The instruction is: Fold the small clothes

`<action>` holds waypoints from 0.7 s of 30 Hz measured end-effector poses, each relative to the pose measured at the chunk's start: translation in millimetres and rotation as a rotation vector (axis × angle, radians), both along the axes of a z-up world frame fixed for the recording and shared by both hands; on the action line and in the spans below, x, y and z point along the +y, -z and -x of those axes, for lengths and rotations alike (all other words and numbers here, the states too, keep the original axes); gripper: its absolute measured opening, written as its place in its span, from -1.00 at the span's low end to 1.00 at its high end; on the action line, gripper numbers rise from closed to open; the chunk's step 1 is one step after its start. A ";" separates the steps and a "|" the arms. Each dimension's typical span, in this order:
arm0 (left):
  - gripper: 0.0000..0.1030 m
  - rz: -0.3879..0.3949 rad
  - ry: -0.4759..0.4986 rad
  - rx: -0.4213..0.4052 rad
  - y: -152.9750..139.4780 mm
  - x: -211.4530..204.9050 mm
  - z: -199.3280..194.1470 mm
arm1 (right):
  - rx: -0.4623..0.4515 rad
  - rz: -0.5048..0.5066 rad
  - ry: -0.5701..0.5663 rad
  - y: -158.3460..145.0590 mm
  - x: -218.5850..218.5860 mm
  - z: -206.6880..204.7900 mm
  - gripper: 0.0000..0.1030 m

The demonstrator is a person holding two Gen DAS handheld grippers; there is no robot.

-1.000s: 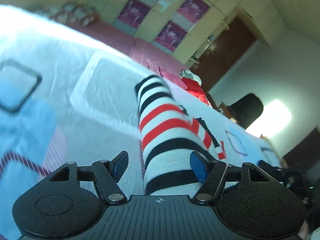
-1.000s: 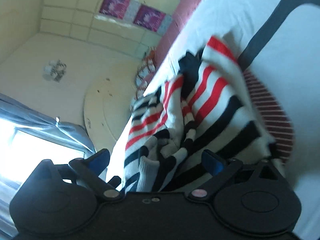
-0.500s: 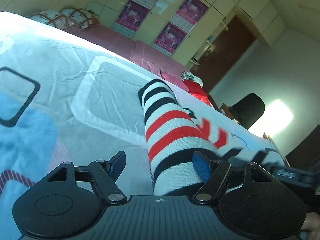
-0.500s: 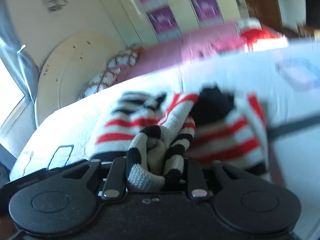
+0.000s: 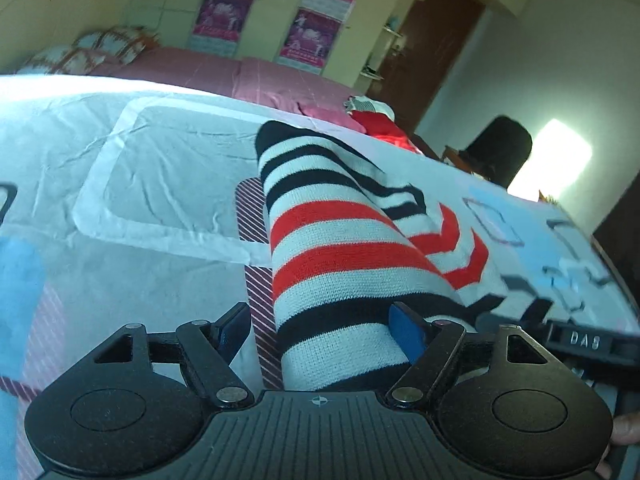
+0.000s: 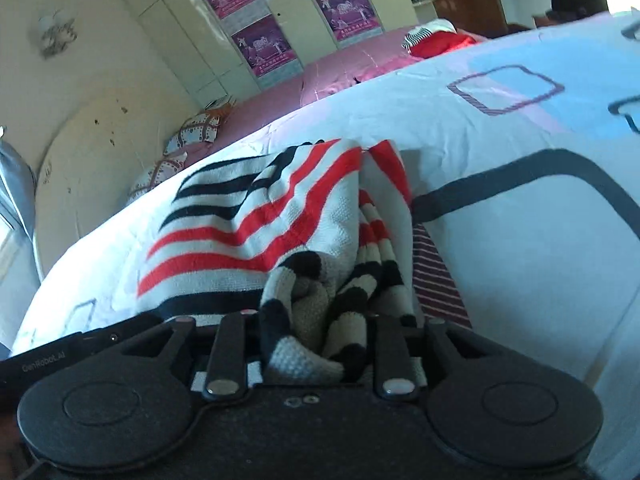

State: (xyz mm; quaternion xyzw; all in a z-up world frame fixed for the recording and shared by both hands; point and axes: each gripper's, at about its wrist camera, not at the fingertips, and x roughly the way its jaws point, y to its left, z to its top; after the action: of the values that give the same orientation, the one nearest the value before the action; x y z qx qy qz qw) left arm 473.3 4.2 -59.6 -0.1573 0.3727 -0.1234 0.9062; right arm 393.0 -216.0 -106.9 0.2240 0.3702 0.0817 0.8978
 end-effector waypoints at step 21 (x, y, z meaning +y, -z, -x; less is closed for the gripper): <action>0.48 -0.089 -0.022 0.005 8.4 -5.6 -14.3 | -0.060 0.235 0.001 6.2 11.7 -2.4 -0.54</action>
State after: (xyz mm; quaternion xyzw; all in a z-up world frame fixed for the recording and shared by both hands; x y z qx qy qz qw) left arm 487.6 -1.5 -68.0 -0.1213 0.3782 -0.0963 0.9127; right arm 395.4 -204.3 -113.1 0.1151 0.3501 0.0438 0.9286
